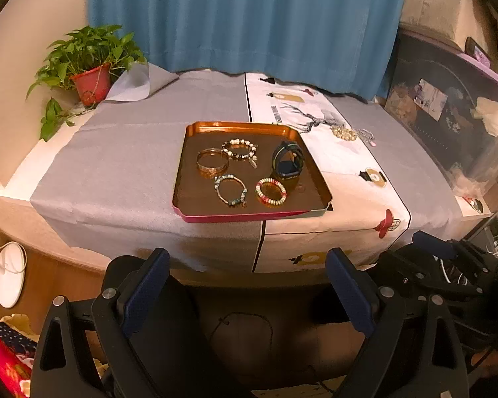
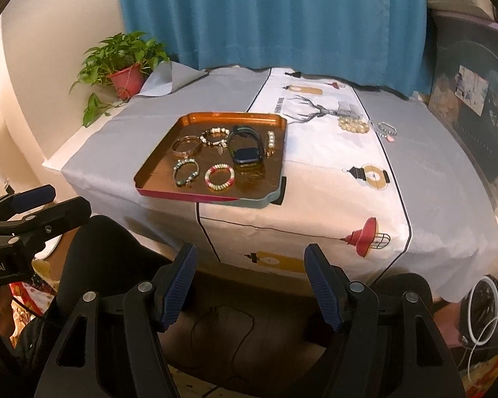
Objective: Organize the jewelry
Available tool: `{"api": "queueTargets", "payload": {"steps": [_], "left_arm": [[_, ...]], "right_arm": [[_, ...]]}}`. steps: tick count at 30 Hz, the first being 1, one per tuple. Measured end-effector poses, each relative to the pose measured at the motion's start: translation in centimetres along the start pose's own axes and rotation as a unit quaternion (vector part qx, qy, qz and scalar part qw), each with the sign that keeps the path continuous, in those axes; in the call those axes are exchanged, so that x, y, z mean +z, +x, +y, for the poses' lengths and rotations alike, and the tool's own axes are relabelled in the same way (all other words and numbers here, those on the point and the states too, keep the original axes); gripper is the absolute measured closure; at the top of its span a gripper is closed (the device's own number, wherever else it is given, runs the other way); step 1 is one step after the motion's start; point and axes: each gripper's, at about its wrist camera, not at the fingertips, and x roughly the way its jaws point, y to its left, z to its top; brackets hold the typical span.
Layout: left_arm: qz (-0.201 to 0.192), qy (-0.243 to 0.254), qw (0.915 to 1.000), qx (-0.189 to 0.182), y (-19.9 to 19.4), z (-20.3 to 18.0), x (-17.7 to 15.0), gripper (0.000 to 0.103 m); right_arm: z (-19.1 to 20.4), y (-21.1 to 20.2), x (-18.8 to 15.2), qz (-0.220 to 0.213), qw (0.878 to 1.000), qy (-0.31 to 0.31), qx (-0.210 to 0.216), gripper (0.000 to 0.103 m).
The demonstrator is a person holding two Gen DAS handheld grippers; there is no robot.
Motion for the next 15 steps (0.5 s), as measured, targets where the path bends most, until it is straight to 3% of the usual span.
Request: {"api": "queueTargets", "payload": {"steps": [9,15], "left_arm": [[0.023,0.015,0.9996,0.003,2.7,-1.3,1.3,0.01],[0.029,0.038,0.9989,0.0,4.6,-3.3,4.2,0.01]], "right_arm": [[-2.6,3.0,-0.2,0.029,0.999,0.031,0.0,0.035],[-5.9,4.8,0.4,0.034,0.997,0.066,-0.009,0.035]]}}
